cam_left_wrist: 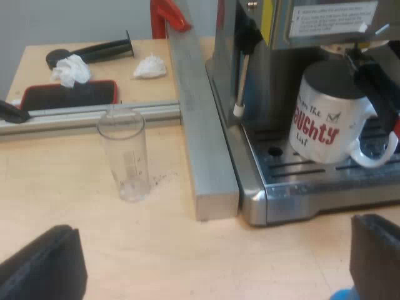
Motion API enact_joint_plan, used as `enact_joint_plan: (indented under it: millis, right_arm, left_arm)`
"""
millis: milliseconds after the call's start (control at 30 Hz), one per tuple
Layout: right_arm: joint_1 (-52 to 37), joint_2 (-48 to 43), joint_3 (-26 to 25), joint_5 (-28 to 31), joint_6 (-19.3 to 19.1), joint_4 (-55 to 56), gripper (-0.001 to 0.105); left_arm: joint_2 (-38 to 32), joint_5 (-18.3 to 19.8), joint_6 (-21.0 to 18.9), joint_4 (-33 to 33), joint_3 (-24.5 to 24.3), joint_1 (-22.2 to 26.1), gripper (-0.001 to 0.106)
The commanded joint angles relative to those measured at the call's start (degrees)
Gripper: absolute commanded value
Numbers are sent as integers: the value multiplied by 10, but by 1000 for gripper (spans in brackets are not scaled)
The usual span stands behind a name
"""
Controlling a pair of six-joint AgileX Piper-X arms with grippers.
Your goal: Place mug into machine
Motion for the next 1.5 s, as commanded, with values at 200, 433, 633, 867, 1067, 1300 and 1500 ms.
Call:
enact_joint_plan:
  millis: [200, 433, 633, 867, 1067, 1300, 1500]
  right_arm:
    - [0, -27, 41, -12, -7, -109, 80]
    - [28, -24, 134, -12, -7, -196, 80]
    - [51, -25, 180, -11, -7, -196, 80]
    - [51, -25, 226, -8, -7, -195, 80]
    - [51, -24, 261, -8, -6, -194, 80]
    - [51, -24, 261, -6, -6, -196, 80]
    - [51, -24, 261, -6, -6, -196, 80]
  left_arm:
    - [-79, -3, -1, -135, 35, -1, 87]
    - [-79, -3, -1, -219, 108, -1, 87]
    - [-79, -3, -1, -219, 144, -1, 87]
    - [-78, -3, -1, -199, 173, -1, 87]
    - [-78, -3, -1, -194, 188, -1, 87]
    - [-78, -2, -1, -194, 188, -1, 87]
    - [-78, -2, -1, -194, 188, -1, 87]
